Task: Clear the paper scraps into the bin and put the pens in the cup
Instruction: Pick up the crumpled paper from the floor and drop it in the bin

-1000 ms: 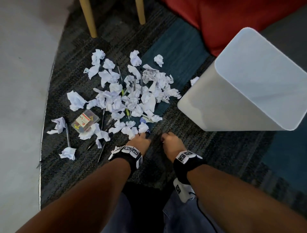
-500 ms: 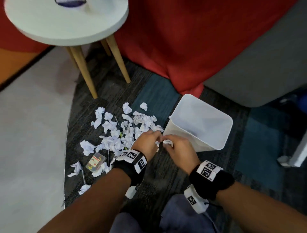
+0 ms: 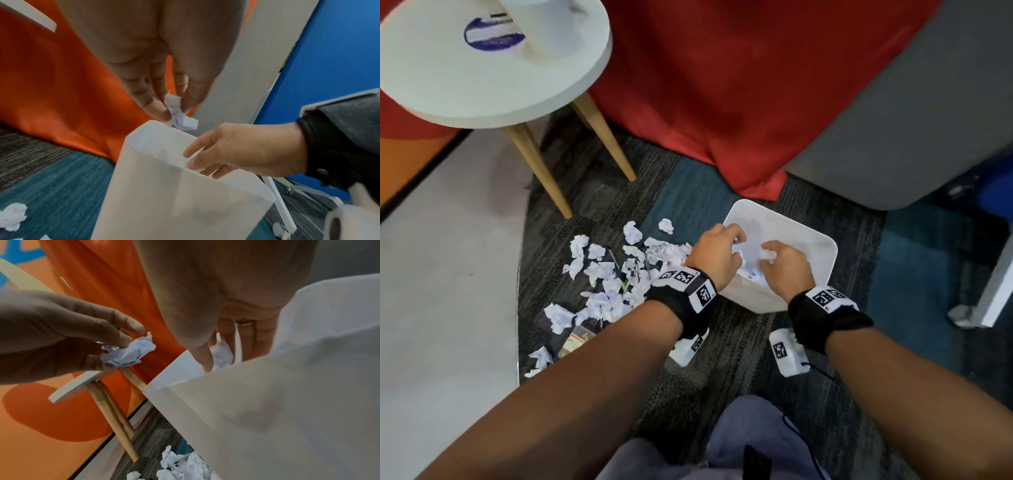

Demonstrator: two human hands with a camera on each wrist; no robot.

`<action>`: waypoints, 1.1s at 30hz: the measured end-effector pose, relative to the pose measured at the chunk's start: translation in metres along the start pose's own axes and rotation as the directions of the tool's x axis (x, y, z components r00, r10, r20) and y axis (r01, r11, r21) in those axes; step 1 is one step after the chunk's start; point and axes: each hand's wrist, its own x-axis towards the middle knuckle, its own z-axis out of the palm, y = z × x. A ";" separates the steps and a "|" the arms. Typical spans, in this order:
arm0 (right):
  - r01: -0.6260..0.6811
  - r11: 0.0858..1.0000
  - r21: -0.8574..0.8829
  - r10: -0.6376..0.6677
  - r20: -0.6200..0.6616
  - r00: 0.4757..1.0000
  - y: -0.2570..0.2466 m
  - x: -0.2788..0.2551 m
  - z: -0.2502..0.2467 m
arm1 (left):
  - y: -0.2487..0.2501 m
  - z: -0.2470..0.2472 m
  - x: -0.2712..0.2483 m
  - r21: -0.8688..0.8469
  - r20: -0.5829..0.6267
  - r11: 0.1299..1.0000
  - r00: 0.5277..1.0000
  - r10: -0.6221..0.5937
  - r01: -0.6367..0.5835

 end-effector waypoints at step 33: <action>0.461 0.860 -0.217 -0.271 0.572 0.774 -0.078 -0.036 0.175 | -0.224 0.007 -0.111 0.172 0.208 0.838 0.812 -0.545 0.518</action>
